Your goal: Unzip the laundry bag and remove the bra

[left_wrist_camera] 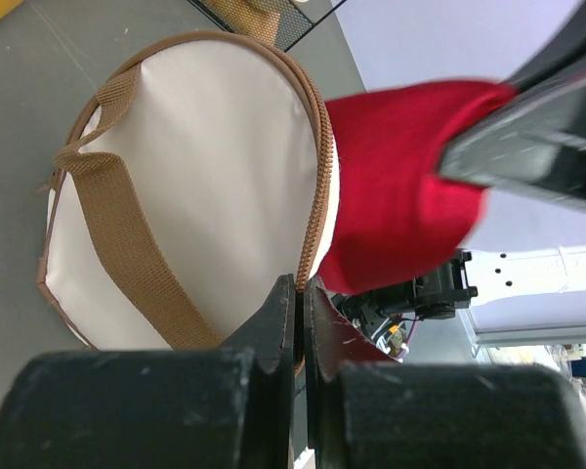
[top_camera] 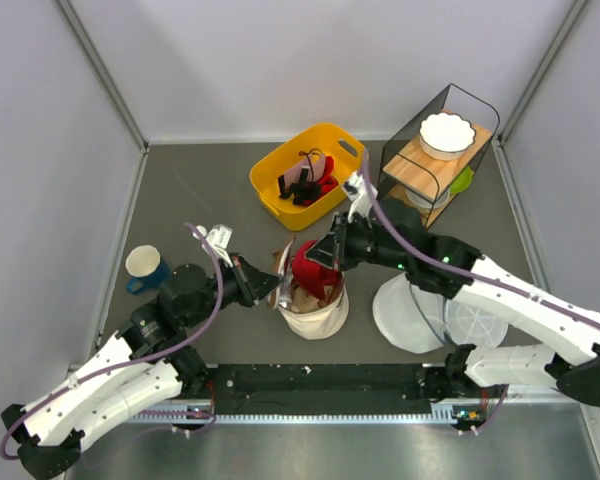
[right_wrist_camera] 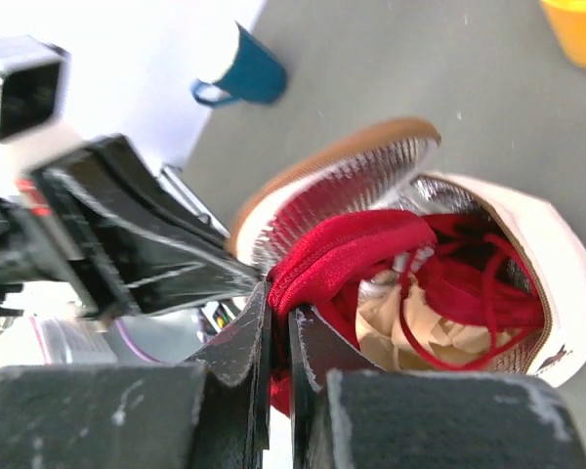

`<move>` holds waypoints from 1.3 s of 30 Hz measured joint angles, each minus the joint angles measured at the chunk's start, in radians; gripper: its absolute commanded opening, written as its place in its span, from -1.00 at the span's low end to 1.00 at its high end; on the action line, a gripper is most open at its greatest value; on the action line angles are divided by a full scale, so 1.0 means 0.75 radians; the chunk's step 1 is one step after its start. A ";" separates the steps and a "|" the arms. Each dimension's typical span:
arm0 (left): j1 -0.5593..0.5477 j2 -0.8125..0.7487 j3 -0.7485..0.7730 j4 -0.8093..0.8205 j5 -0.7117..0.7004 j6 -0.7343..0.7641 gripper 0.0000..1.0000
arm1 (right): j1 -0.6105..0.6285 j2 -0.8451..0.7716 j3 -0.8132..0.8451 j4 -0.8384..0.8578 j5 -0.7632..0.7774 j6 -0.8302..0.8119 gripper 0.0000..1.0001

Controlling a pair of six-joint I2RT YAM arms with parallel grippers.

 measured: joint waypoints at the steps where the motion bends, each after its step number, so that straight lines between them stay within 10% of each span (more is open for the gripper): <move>1: 0.000 0.001 0.000 0.000 0.000 0.000 -1.00 | 0.000 -0.025 0.018 -0.003 0.011 -0.005 -1.00; 16: 0.001 0.026 0.000 -0.001 0.000 0.005 -1.00 | -0.014 -0.038 0.445 -0.075 0.216 -0.179 -1.00; 39: 0.002 0.025 -0.007 0.001 0.010 0.005 -1.00 | -0.358 0.567 1.386 -0.049 0.175 -0.382 -1.00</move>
